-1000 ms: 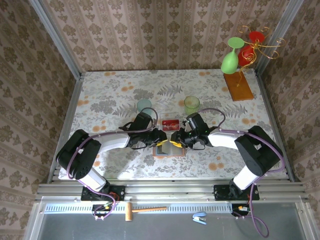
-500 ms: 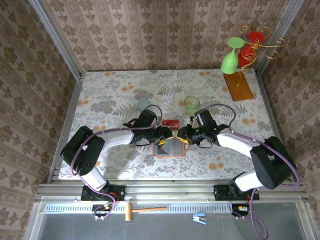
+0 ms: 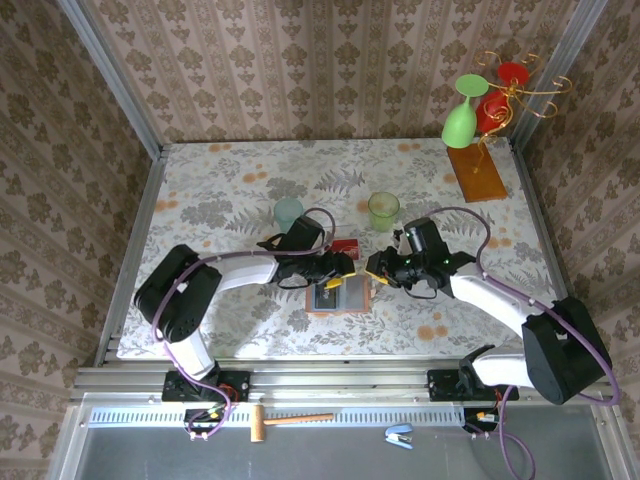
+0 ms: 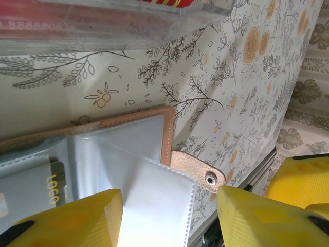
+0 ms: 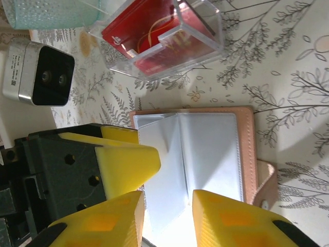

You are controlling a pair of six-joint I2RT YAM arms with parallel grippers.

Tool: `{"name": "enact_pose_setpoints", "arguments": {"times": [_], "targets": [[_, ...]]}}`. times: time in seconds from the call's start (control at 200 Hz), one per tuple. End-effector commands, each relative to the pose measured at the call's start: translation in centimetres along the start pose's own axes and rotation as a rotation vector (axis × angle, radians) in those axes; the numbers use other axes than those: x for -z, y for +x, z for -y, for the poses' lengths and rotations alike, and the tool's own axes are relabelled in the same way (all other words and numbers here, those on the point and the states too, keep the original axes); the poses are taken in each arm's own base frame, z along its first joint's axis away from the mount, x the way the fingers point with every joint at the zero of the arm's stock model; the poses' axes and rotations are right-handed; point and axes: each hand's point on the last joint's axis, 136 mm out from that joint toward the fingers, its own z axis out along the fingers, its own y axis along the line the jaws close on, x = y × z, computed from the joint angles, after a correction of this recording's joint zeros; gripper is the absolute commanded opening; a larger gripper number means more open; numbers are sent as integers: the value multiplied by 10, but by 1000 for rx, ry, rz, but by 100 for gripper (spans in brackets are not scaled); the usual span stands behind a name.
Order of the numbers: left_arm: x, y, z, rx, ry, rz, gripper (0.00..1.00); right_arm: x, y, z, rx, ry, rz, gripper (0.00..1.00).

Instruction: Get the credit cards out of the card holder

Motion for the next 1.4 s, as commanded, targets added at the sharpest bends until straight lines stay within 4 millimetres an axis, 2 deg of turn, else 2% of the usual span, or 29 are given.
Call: {"name": "enact_pose_setpoints", "arguments": {"times": [0.0, 0.26, 0.56, 0.785, 1.175, 1.395], "targets": [[-5, 2, 10, -28, 12, -28, 52, 6, 1, 10, -2, 25, 19, 31], [-17, 4, 14, -33, 10, -53, 53, 11, 2, 17, -11, 30, 26, 31], [-31, 8, 7, -16, 1, -84, 54, 12, 3, 24, -23, 36, 25, 32], [-34, 8, 6, -13, 0, -90, 54, 11, 3, 25, -26, 37, 23, 32], [-16, 0, 22, -37, 22, -54, 54, 4, 0, 17, -34, 2, 10, 32], [-2, -3, 23, -43, 26, -22, 54, -4, -1, 12, -45, -22, -8, 33]]}}
